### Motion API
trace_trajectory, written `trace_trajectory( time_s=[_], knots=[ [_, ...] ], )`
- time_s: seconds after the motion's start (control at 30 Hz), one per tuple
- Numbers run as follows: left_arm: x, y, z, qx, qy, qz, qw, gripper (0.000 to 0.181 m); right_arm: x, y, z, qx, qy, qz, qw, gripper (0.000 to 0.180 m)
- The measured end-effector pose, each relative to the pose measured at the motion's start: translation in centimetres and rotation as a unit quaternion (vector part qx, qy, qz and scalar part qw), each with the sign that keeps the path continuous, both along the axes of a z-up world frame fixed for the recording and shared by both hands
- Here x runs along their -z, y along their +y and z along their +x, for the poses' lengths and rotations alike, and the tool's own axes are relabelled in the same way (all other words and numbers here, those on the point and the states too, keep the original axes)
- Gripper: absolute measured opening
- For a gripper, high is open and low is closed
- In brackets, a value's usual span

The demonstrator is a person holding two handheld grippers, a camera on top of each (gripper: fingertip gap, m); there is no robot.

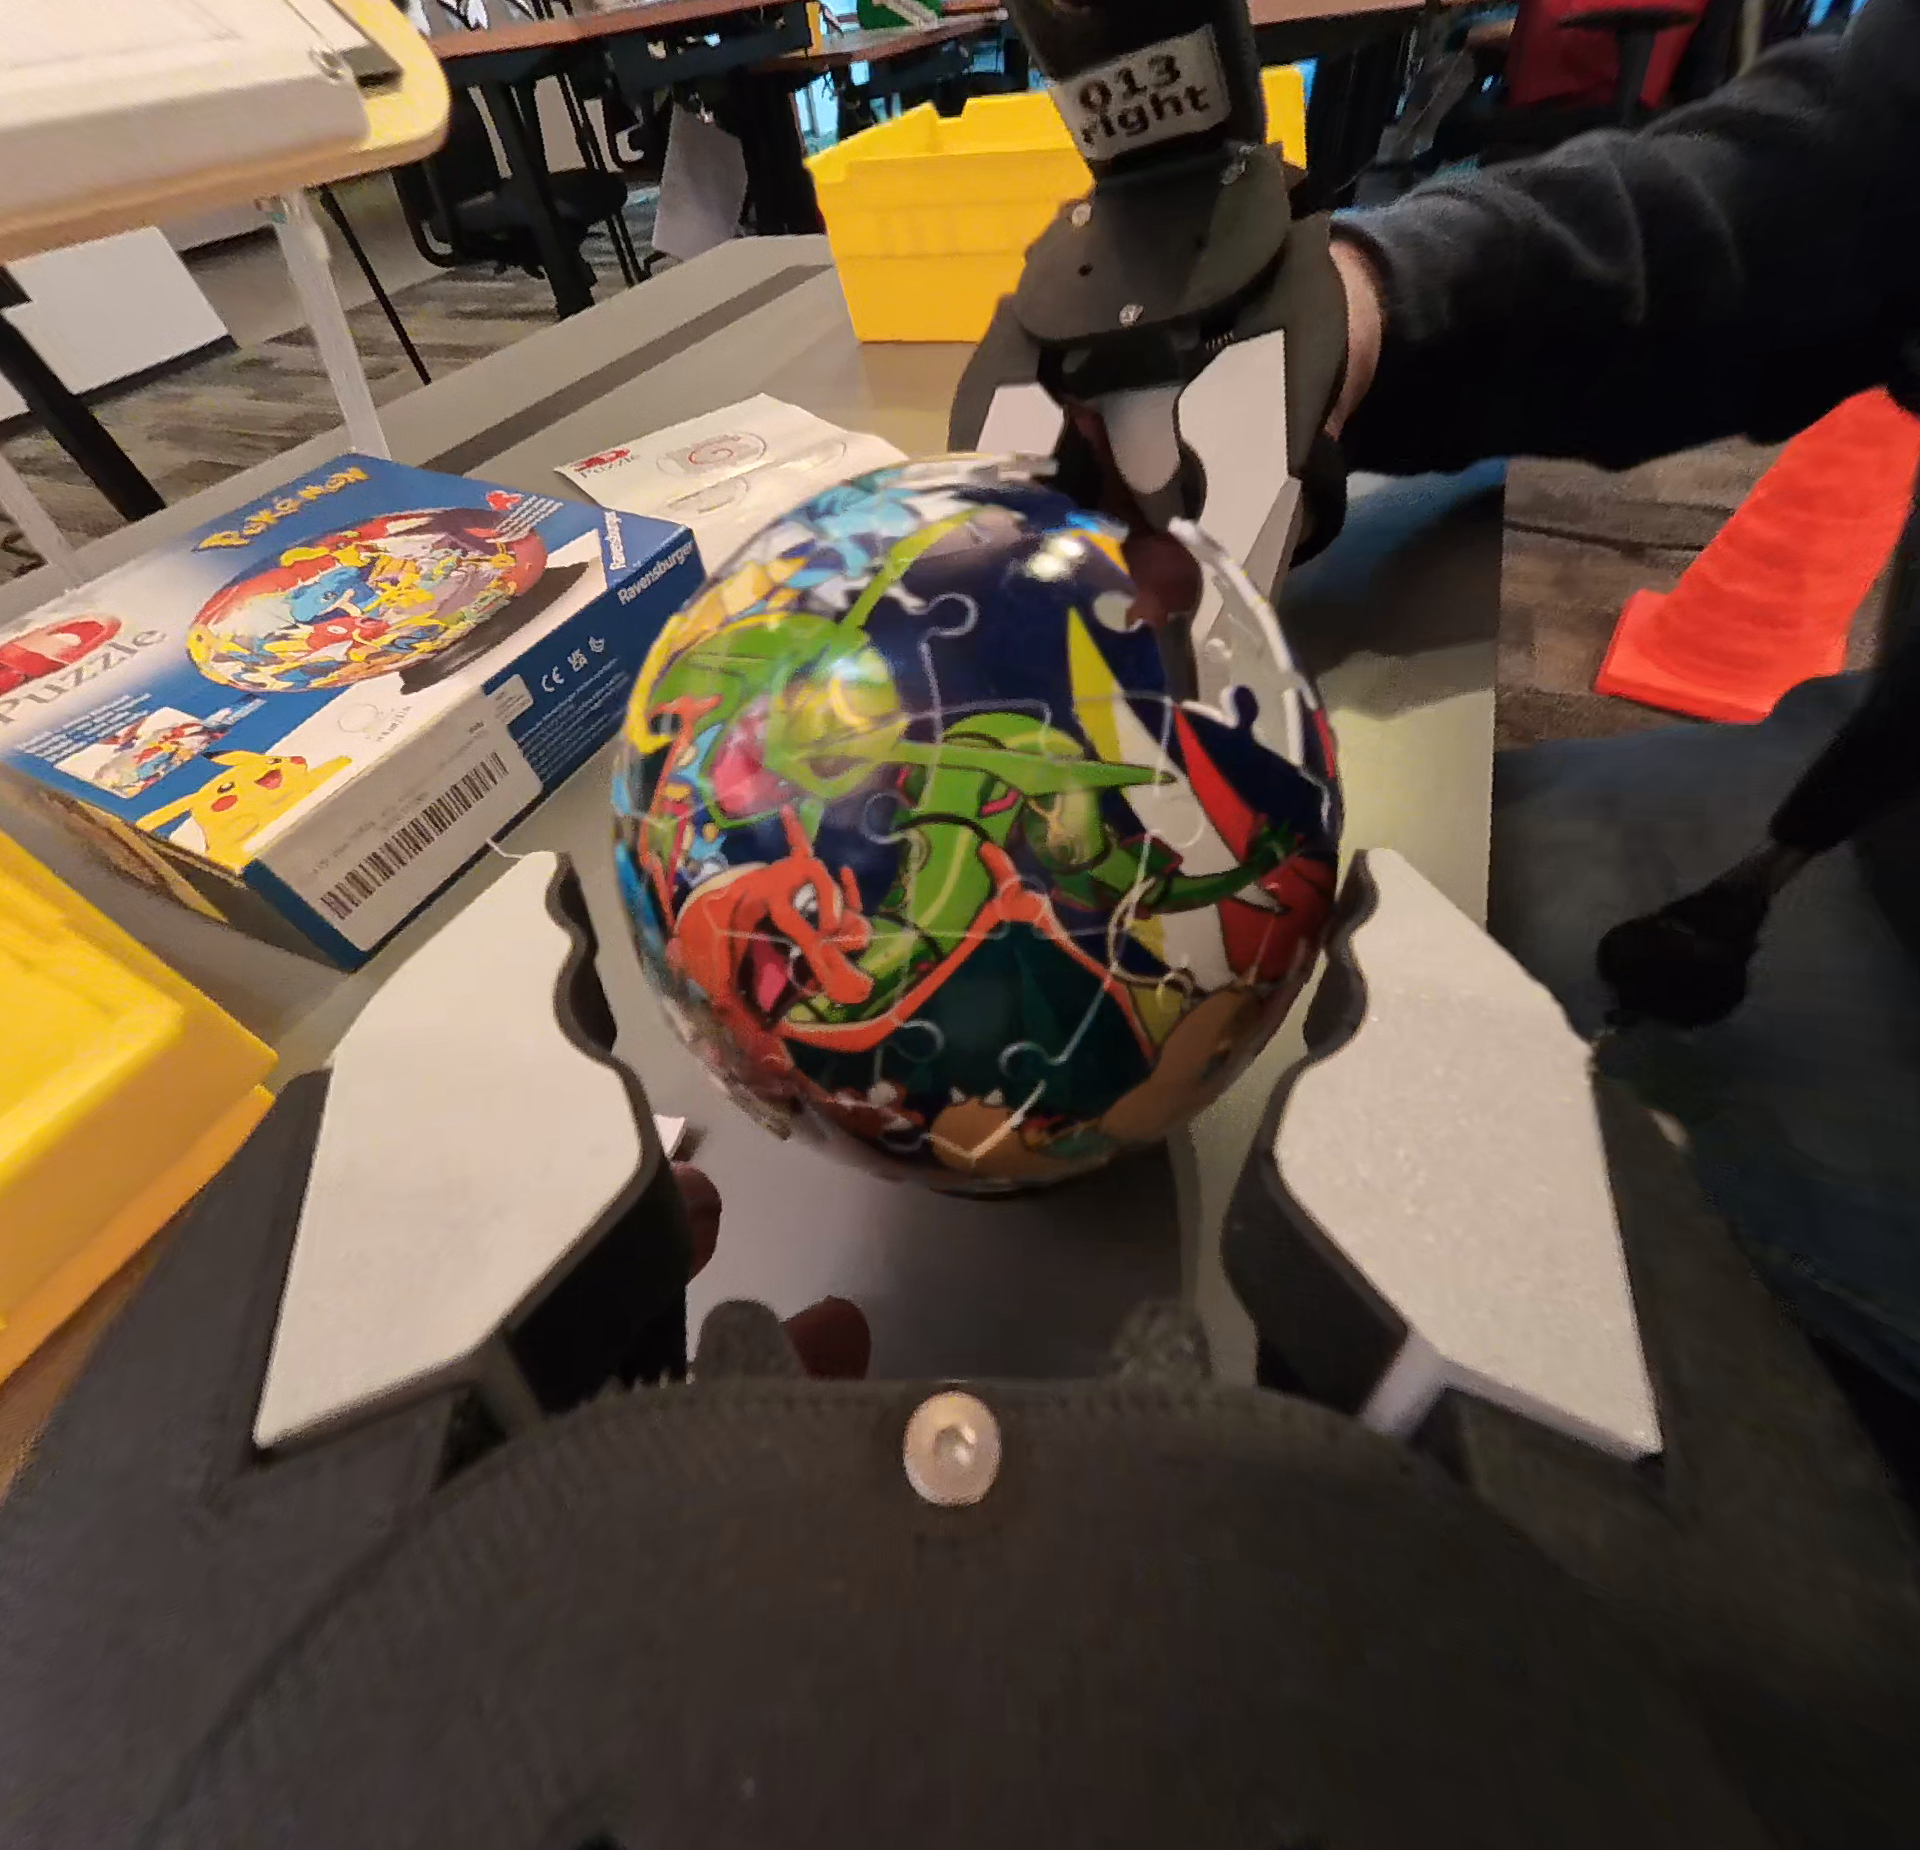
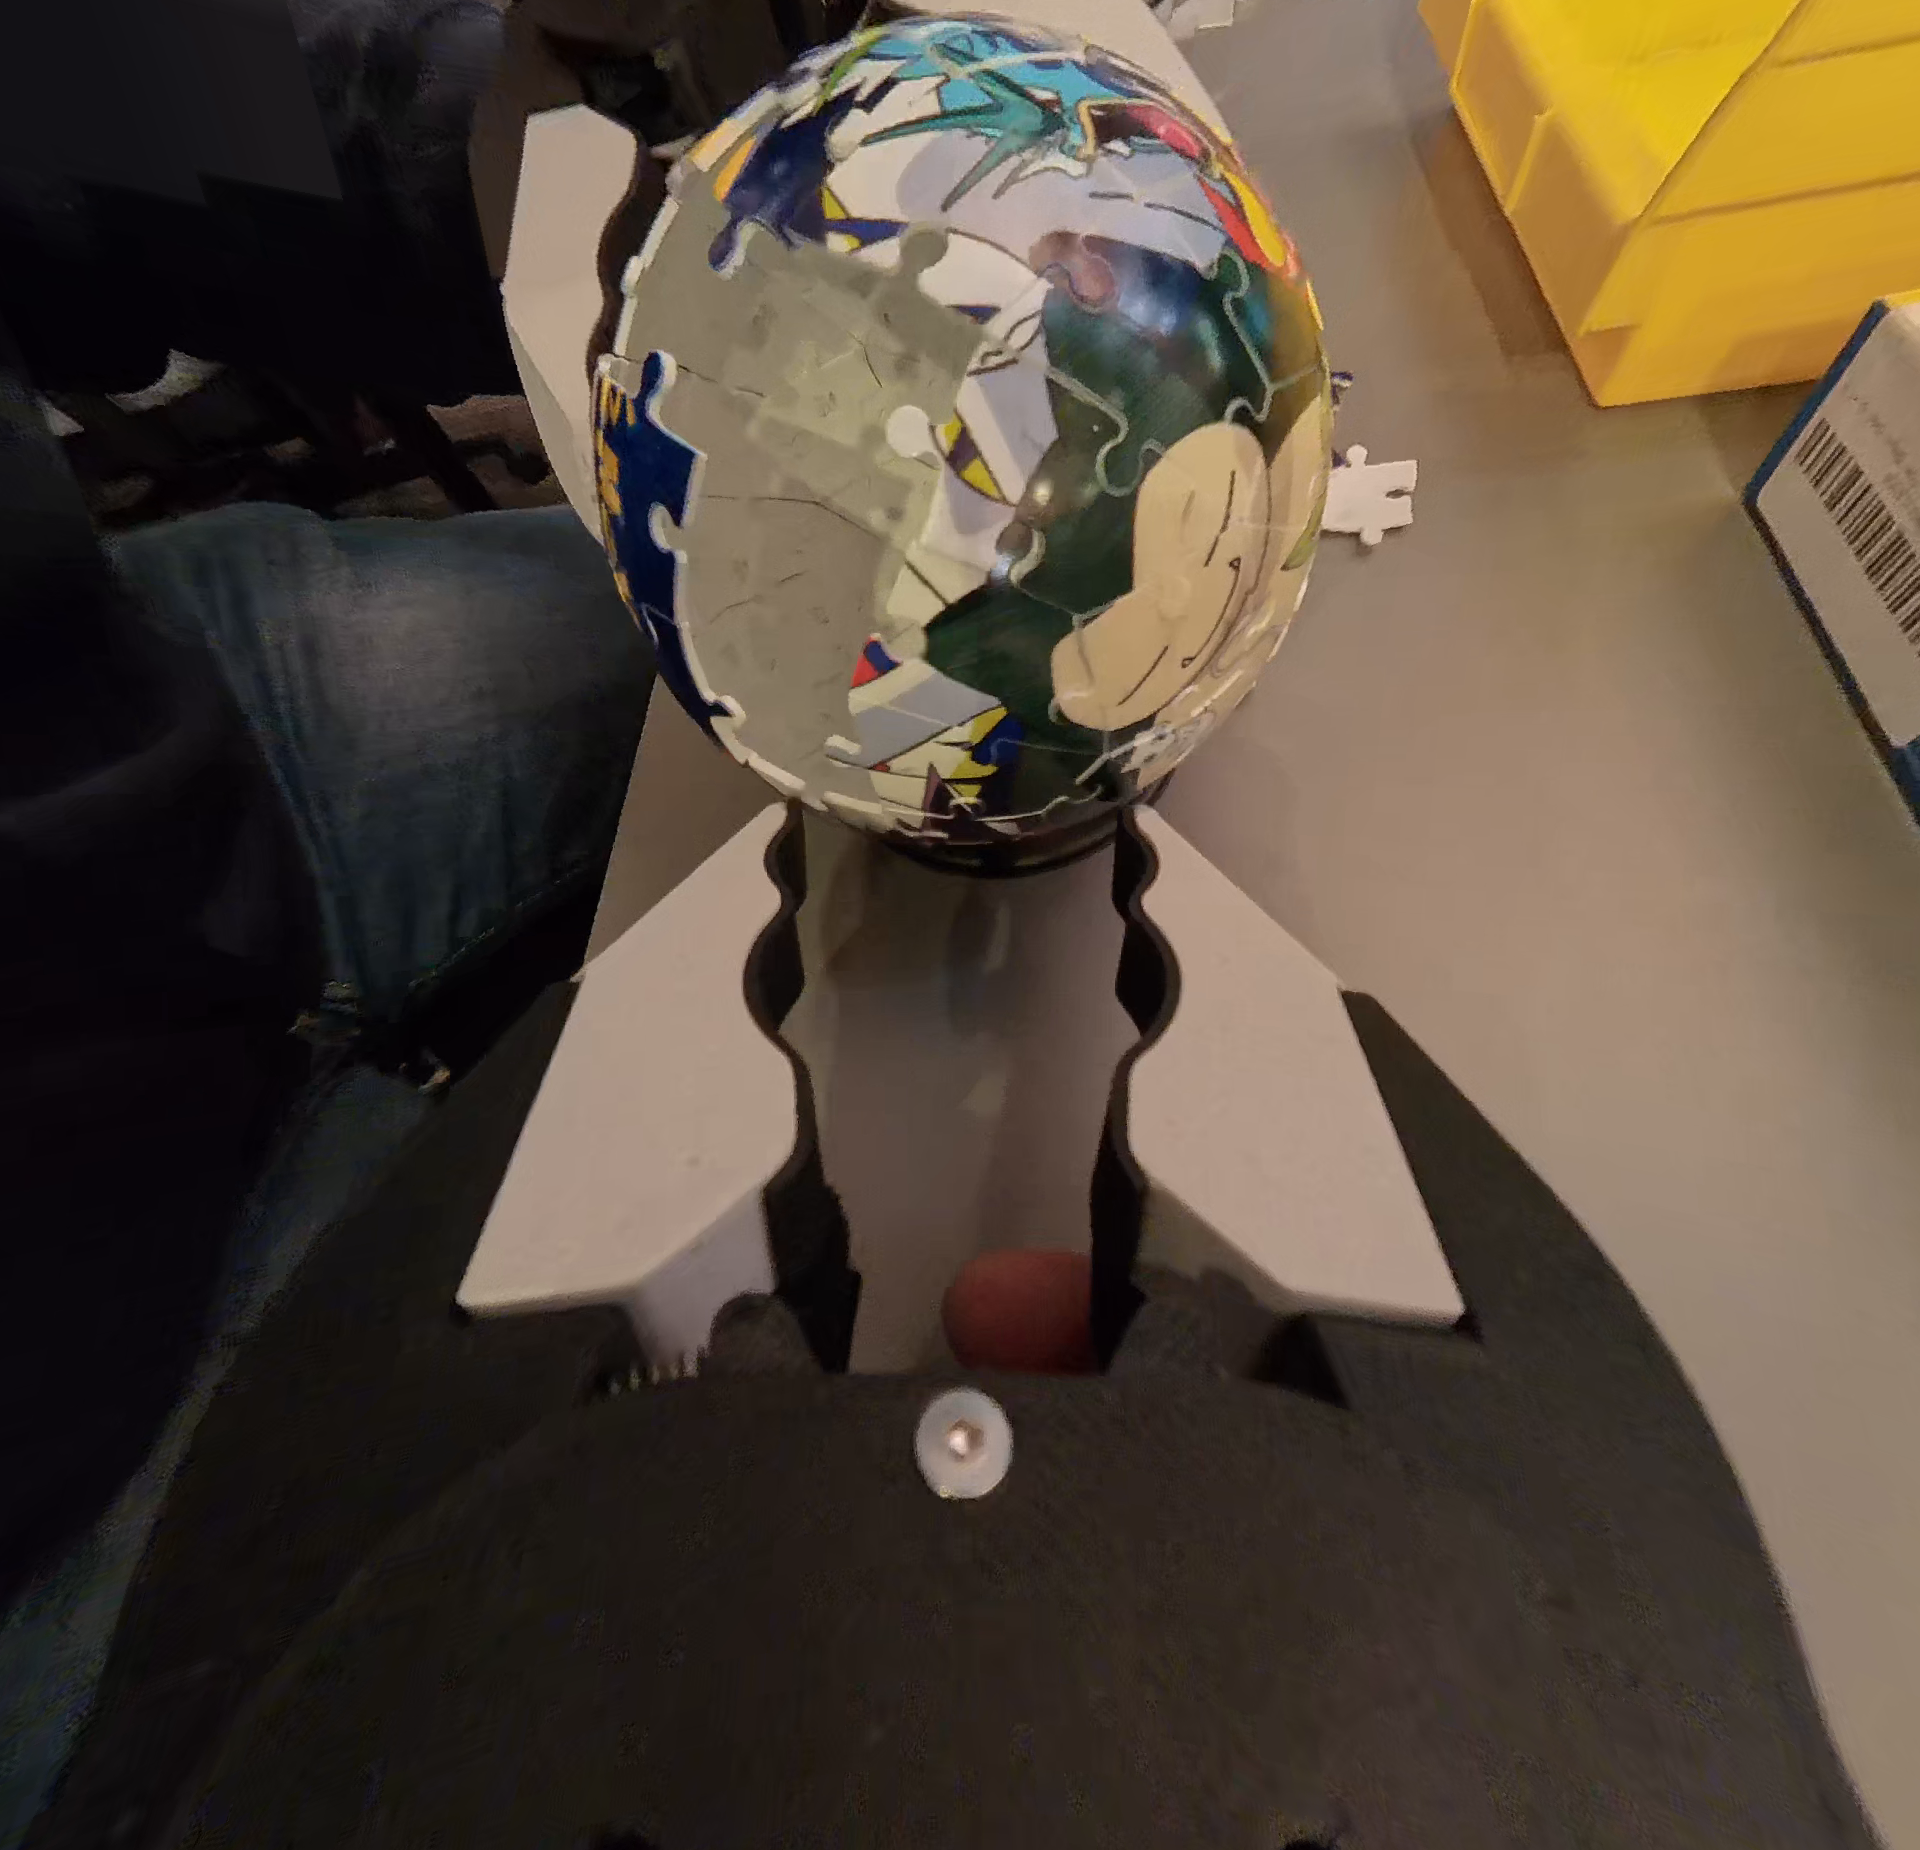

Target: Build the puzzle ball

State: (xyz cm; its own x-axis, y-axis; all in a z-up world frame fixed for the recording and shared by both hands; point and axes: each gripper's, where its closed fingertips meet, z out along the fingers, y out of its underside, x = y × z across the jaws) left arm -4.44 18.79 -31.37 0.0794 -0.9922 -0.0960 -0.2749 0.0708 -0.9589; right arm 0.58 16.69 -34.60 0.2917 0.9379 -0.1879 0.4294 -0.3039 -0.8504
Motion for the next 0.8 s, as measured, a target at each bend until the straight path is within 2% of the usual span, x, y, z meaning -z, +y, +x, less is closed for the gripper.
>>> trace_trajectory(
  time_s=[0.3, 0.4, 0.5, 0.6, 0.7, 0.8],
  knots=[
    [-1.0, 1.2, -2.7, -0.004, 0.003, -0.014, 1.000, 0.130, 0.1, 0.4, 1.9, 0.014, -0.043, -0.021, 0.999, 0.062],
    [-2.0, 3.6, -4.7, -0.040, 0.014, -0.009, 0.999, 0.114, -1.0, 2.1, 3.7, 0.041, -0.050, -0.001, 0.998, 0.061],
    [0.3, 6.2, -6.6, -0.061, 0.100, 0.001, 0.993, 0.098, -2.7, 4.9, 4.5, 0.072, -0.039, 0.023, 0.996, 0.055],
    [0.5, 8.7, -7.3, -0.097, 0.112, 0.012, 0.989, 0.073, -3.3, 7.4, 4.5, 0.088, -0.039, 0.034, 0.995, 0.051],
    [1.9, 9.5, -6.6, -0.088, 0.172, 0.039, 0.980, 0.052, -3.0, 9.1, 3.4, 0.082, -0.041, 0.035, 0.995, 0.049],
    [4.2, 10.4, -5.8, -0.074, 0.240, 0.058, 0.966, 0.046, -2.1, 10.2, 1.7, 0.065, -0.069, 0.050, 0.994, 0.047]
  ],
)
